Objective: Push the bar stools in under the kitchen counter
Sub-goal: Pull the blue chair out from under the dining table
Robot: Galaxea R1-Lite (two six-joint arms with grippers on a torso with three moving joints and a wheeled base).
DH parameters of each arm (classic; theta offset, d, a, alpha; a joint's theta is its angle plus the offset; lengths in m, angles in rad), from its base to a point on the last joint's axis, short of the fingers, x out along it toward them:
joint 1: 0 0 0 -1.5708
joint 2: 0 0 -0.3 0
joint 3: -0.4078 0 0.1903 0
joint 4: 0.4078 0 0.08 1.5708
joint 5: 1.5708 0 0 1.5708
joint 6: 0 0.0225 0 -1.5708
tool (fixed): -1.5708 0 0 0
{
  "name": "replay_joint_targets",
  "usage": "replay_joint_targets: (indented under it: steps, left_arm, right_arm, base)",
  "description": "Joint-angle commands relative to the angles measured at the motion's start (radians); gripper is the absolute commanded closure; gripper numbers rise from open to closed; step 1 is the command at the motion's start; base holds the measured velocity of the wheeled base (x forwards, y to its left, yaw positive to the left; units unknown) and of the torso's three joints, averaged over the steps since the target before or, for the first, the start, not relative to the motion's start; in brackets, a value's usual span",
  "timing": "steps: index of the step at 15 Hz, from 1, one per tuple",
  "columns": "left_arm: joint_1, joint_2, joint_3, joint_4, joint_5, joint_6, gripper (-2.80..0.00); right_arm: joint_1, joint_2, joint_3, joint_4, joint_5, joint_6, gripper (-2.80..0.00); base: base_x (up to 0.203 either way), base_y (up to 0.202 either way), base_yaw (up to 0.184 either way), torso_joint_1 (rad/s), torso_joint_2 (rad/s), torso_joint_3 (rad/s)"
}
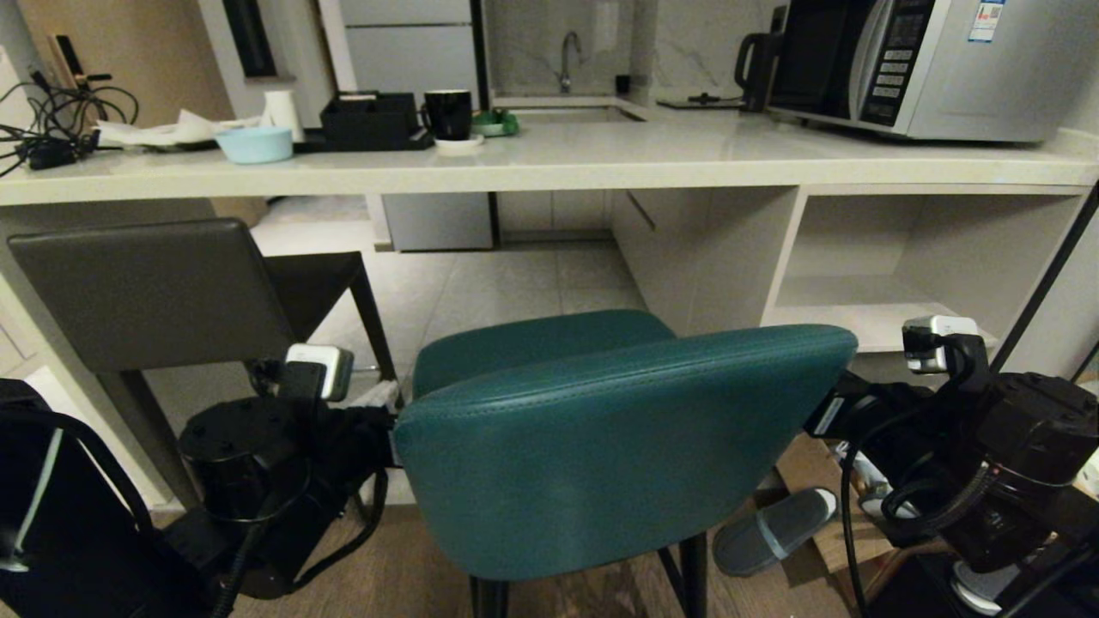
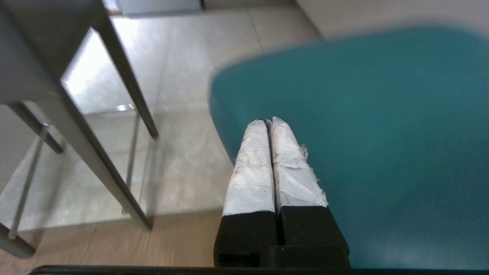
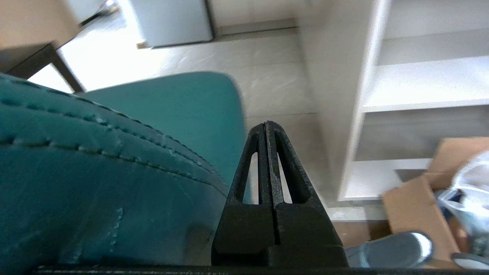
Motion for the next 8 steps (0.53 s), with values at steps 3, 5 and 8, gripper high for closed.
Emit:
replay_joint_targets:
  steps: [3, 5, 8]
  left_arm:
    - [0.077, -0.067, 0.052, -0.007, 0.017, 0.003, 0.0]
    - [0.077, -0.074, 0.065, -0.007, 0.018, 0.003, 0.0]
    - [0.085, -0.11, 0.087, -0.007, 0.016, 0.001, 0.0]
  right_arm:
    - [-0.01, -0.082, 0.034, -0.008, -0.021, -0.01, 0.0]
    - [-0.028, -0.088, 0.051, -0.008, -0.021, -0.029, 0.0]
    - [-0.06, -0.132, 0.078, -0.008, -0.02, -0.031, 0.0]
  base:
    - [0.0, 0.0, 0.0, 0.0, 0.0, 0.0]
    - [0.0, 0.0, 0.0, 0.0, 0.0, 0.0]
    - [0.0, 0.0, 0.0, 0.0, 0.0, 0.0]
